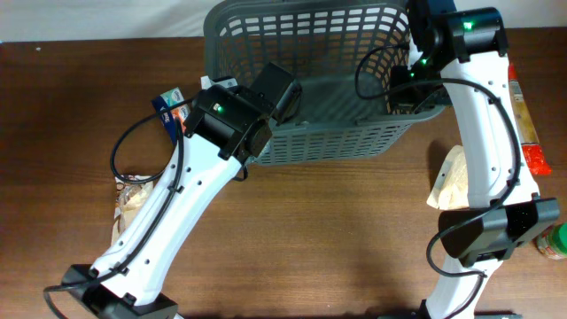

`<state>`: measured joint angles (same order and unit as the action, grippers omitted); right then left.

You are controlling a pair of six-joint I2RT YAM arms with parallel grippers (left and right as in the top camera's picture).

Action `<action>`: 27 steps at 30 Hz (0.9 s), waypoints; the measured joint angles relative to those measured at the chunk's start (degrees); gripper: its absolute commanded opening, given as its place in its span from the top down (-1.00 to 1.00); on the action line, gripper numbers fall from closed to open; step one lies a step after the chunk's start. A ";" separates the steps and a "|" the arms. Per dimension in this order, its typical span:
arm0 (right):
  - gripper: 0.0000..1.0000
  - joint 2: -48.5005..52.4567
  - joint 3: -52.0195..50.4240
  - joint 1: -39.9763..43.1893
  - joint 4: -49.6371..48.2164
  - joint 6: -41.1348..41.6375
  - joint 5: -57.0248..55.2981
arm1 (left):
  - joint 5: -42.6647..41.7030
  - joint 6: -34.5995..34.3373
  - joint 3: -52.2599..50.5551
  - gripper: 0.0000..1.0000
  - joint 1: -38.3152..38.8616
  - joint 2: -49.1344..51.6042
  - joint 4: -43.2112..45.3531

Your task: Pack container

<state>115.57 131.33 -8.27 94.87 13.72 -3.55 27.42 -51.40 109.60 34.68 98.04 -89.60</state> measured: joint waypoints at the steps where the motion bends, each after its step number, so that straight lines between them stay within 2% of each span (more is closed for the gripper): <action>1: 0.92 0.00 0.00 0.00 0.04 -0.02 0.00 | 0.13 0.00 0.00 0.96 0.00 0.00 0.00; 15: 0.92 0.00 0.26 0.00 -0.57 0.00 0.15 | 0.70 0.72 0.00 0.96 0.00 -0.81 -0.66; 22: 0.81 0.02 7.19 0.00 -0.59 -0.22 2.27 | 0.85 1.27 0.00 0.96 0.00 -6.62 -1.01; 25: 0.64 0.02 12.90 0.00 -0.22 -0.37 4.00 | 1.14 1.31 0.00 0.96 0.00 -10.95 -1.55; 26: 0.45 0.02 15.10 0.00 0.33 -0.37 4.28 | 1.16 1.31 0.00 0.95 0.00 -12.13 -1.66; 27: 0.05 0.02 17.07 0.00 1.09 -0.52 4.55 | 1.16 1.31 0.00 0.89 0.00 -13.84 -1.88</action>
<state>115.59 148.40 -8.27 95.96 13.19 0.99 28.58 -50.09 109.60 34.68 84.20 -91.48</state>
